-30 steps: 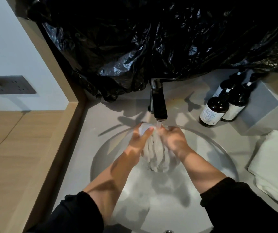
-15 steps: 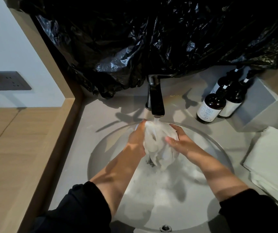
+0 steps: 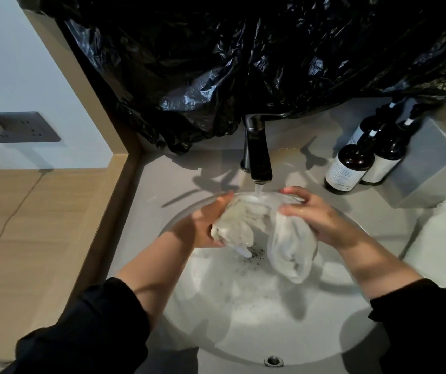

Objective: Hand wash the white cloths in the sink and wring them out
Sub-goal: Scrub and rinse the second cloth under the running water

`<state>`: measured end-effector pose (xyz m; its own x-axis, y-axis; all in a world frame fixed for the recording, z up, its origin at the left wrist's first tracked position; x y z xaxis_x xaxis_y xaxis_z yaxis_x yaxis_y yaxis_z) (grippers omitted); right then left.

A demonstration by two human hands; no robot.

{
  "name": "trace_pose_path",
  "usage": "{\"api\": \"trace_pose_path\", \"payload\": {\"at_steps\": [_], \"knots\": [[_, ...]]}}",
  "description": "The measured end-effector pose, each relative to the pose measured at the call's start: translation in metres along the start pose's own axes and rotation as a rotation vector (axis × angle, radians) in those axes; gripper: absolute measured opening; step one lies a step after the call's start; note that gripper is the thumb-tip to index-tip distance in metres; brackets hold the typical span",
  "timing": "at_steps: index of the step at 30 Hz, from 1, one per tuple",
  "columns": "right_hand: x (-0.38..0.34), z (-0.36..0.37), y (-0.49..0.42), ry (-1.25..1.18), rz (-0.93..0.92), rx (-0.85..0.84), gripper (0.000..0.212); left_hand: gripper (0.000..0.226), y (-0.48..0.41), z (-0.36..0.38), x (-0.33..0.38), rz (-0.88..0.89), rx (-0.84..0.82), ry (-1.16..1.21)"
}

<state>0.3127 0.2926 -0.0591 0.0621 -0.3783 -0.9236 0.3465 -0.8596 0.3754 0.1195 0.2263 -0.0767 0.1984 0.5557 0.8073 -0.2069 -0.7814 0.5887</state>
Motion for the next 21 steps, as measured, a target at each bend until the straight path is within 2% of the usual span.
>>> {"api": "trace_pose_path", "payload": {"at_steps": [1, 2, 3, 4, 5, 6, 7, 9, 11, 13, 14, 16, 18, 21], "knots": [[0.002, 0.003, -0.001, -0.069, 0.049, -0.050, 0.042, 0.056, 0.026, 0.009, 0.020, 0.024, 0.044, 0.026], [0.004, 0.007, -0.001, -0.095, 0.089, -0.095, 0.044, 0.057, 0.001, 0.017, 0.016, 0.067, -0.063, 0.121], [0.006, 0.013, -0.002, -0.098, 0.111, -0.141, 0.048, 0.120, -0.004, 0.026, 0.014, 0.037, -0.087, 0.061], [0.006, 0.018, -0.001, -0.090, 0.110, -0.173, 0.046, 0.062, -0.010, 0.042, 0.019, 0.035, -0.159, 0.258], [0.005, 0.024, -0.001, -0.083, 0.098, -0.194, 0.042, 0.084, -0.015, 0.043, 0.020, 0.060, -0.114, 0.285], [0.004, 0.026, 0.000, -0.072, 0.087, -0.196, 0.040, 0.093, -0.029, 0.042, 0.011, 0.069, -0.069, 0.290], [0.003, 0.027, 0.001, -0.060, 0.079, -0.201, 0.041, 0.096, -0.036, 0.051, 0.003, 0.055, -0.097, 0.311], [0.001, 0.026, 0.003, -0.010, 0.053, -0.195, 0.040, 0.085, -0.039, 0.048, 0.003, 0.103, 0.021, 0.396], [0.002, 0.017, 0.004, -0.007, 0.047, -0.128, 0.025, 0.071, -0.035, 0.046, 0.009, 0.152, 0.085, 0.483], [0.007, 0.001, 0.002, 0.013, 0.027, -0.010, 0.020, 0.078, -0.035, 0.046, 0.001, 0.034, 0.186, 0.532], [0.006, -0.006, 0.001, 0.061, -0.011, 0.046, 0.023, 0.074, -0.040, 0.043, -0.007, 0.001, 0.239, 0.591], [0.004, -0.008, 0.002, 0.178, -0.088, 0.120, 0.029, 0.062, -0.038, 0.046, -0.010, -0.016, 0.265, 0.621], [0.001, 0.003, 0.007, 0.285, -0.117, 0.203, 0.029, 0.069, -0.041, 0.049, -0.013, -0.016, 0.259, 0.603], [-0.003, 0.020, 0.018, 0.602, -0.201, 0.428, 0.042, 0.056, -0.029, 0.054, -0.005, -0.062, 0.196, 0.610]]}}
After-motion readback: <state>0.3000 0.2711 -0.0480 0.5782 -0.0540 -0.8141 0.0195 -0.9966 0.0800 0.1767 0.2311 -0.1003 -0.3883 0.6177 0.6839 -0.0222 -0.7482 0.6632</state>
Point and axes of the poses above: each hand's wrist, its own y-axis away from the middle knuckle, its own z-axis out of the palm, x = y × z, the point moved 8 cm from there along -y, towards the middle knuckle, and after that the axes turned 3 degrees about -y, right-handed, at the moved point
